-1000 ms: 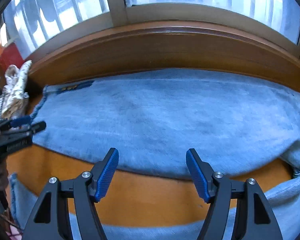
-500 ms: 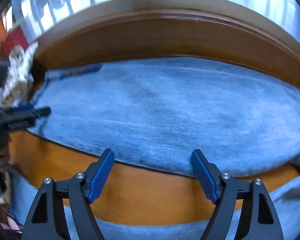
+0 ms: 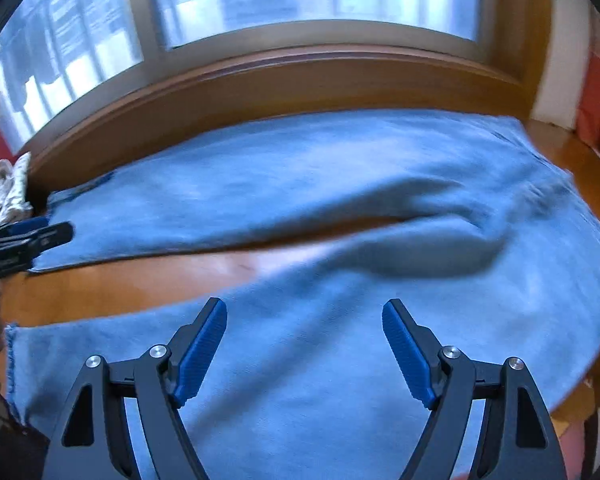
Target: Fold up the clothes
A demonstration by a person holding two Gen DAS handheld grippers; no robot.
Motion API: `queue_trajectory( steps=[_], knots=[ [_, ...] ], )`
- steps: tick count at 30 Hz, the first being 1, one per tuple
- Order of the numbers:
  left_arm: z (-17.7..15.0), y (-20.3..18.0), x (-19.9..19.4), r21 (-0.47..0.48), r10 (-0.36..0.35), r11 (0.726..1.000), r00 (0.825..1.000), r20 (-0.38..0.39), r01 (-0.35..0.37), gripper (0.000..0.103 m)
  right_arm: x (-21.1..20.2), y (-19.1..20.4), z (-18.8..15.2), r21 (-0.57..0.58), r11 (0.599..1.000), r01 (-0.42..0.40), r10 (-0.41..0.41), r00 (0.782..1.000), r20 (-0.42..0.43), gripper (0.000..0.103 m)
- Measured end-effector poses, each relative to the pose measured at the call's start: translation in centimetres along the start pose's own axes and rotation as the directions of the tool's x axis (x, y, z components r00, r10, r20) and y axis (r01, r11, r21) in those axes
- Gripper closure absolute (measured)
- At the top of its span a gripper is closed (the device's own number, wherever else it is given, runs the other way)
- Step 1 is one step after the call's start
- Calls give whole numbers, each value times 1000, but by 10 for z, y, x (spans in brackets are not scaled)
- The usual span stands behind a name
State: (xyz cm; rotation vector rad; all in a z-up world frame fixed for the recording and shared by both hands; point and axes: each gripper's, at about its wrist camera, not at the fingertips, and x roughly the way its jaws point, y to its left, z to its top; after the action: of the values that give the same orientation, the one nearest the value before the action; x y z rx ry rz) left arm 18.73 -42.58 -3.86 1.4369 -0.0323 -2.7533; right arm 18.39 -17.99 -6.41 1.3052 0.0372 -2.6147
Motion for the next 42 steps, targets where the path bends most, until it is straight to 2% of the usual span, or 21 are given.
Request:
queue_trajectory(
  steps=[2, 5, 8, 10, 15, 17, 20, 24, 28, 33, 35, 38, 42],
  knots=[
    [-4, -24, -3, 28, 29, 999, 1000, -3, -28, 25, -5, -22, -2, 11, 1000, -1, 1, 1000, 18, 23],
    [-13, -52, -4, 17, 46, 999, 999, -23, -46, 25, -11, -58, -1, 9, 1000, -7, 7, 999, 42, 23],
    [-18, -82, -4, -47, 58, 997, 997, -59, -61, 25, -13, -98, -1, 7, 1000, -29, 29, 999, 35, 23],
    [-21, -107, -4, -95, 42, 994, 997, -70, -49, 25, -14, -122, -1, -2, 998, -58, 58, 998, 37, 23],
    [-27, -166, -8, -170, 95, 980, 993, -74, -107, 25, -9, -173, -1, -109, 990, -93, 95, 995, 12, 23],
    [-31, -185, -8, -198, 90, 975, 992, -88, -106, 25, -3, -189, 1, -142, 984, -108, 106, 994, -18, 23],
    [-35, -210, -10, -181, 89, 978, 990, -111, -108, 25, 0, -206, 4, -144, 980, -136, 132, 991, -36, 23],
    [-34, -235, -10, -142, 112, 982, 989, -99, -125, 25, -2, -224, 8, -128, 977, -172, 171, 985, -20, 23],
    [-34, -254, -8, -160, 57, 985, 995, -86, -70, 25, -1, -239, 10, -130, 979, -155, 151, 988, -40, 23],
    [-32, -285, -1, -159, 61, 984, 994, -93, -75, 25, 4, -262, 14, -181, 976, -121, 117, 993, -36, 23],
    [-30, -299, -1, -162, 71, 983, 993, -94, -86, 25, 7, -274, 19, -172, 968, -185, 177, 982, -58, 23],
    [-23, -320, 1, -197, 106, 973, 990, -96, -124, 25, 14, -291, 32, -238, 943, -231, 218, 973, -80, 23],
    [-12, -349, 5, -307, 164, 933, 982, -95, -186, 25, 18, -320, 47, -349, 891, -290, 272, 957, -103, 23]
  ],
)
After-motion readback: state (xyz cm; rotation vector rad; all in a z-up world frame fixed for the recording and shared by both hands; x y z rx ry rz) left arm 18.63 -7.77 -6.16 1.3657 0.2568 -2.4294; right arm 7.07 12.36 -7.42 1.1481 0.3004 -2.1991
